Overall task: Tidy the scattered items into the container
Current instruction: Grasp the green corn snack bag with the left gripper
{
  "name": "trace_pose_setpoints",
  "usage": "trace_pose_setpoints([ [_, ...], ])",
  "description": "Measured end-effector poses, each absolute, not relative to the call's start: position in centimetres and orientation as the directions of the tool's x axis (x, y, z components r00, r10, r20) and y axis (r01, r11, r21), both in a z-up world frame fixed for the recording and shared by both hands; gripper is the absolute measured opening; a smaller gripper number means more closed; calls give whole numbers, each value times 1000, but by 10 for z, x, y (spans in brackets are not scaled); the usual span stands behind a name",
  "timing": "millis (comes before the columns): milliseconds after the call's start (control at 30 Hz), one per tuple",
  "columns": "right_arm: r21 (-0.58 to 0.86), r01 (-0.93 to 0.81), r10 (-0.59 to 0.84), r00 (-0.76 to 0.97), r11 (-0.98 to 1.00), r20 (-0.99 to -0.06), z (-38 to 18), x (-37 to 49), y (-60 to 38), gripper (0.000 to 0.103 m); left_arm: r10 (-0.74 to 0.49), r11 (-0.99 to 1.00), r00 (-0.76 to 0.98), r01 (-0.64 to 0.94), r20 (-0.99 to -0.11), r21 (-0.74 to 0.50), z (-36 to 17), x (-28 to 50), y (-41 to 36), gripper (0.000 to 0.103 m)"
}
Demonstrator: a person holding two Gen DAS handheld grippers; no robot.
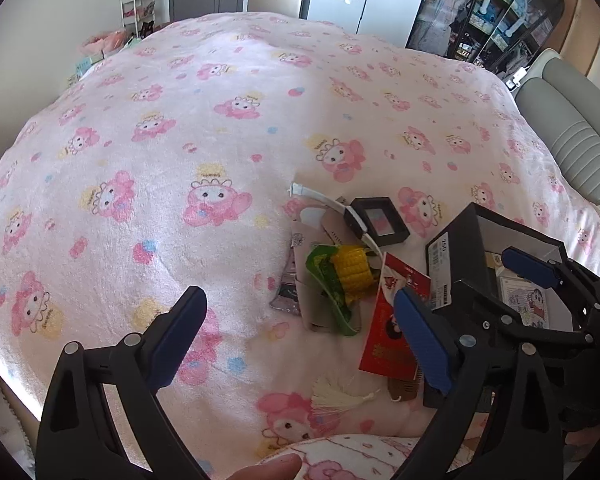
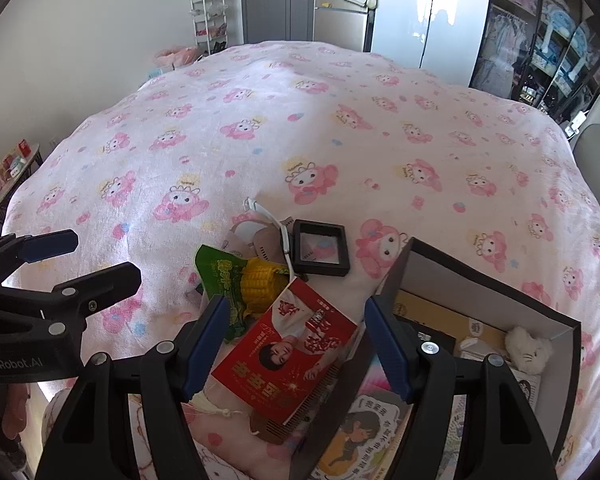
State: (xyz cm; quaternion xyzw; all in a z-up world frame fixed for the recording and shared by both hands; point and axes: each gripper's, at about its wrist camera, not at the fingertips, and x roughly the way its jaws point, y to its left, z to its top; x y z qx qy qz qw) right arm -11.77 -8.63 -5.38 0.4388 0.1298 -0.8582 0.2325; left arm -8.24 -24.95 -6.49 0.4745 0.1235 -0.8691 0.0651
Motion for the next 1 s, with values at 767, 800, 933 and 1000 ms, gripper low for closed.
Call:
trace_pose_setpoints([
  [767, 139, 528, -307, -244, -838, -920, -147, -153, -133, 39, 420, -844, -335, 198, -844, -498, -177, -155, -284, 40],
  [800, 148, 524, -310, -236, -839, -921, -149, -152, -133, 39, 433, -836, -321, 206, -842, -508, -182, -158, -283, 5],
  [933, 170, 504, -321, -228, -847, -919, -152, -148, -132, 39, 452, -803, -351, 240, -820, -545, -183, -150, -295, 0],
  [1000, 172, 499, -326, -240, -849, -915, -149, -145, -132, 39, 432, -800, -375, 261, -821, -540, -176, -139, -306, 0],
])
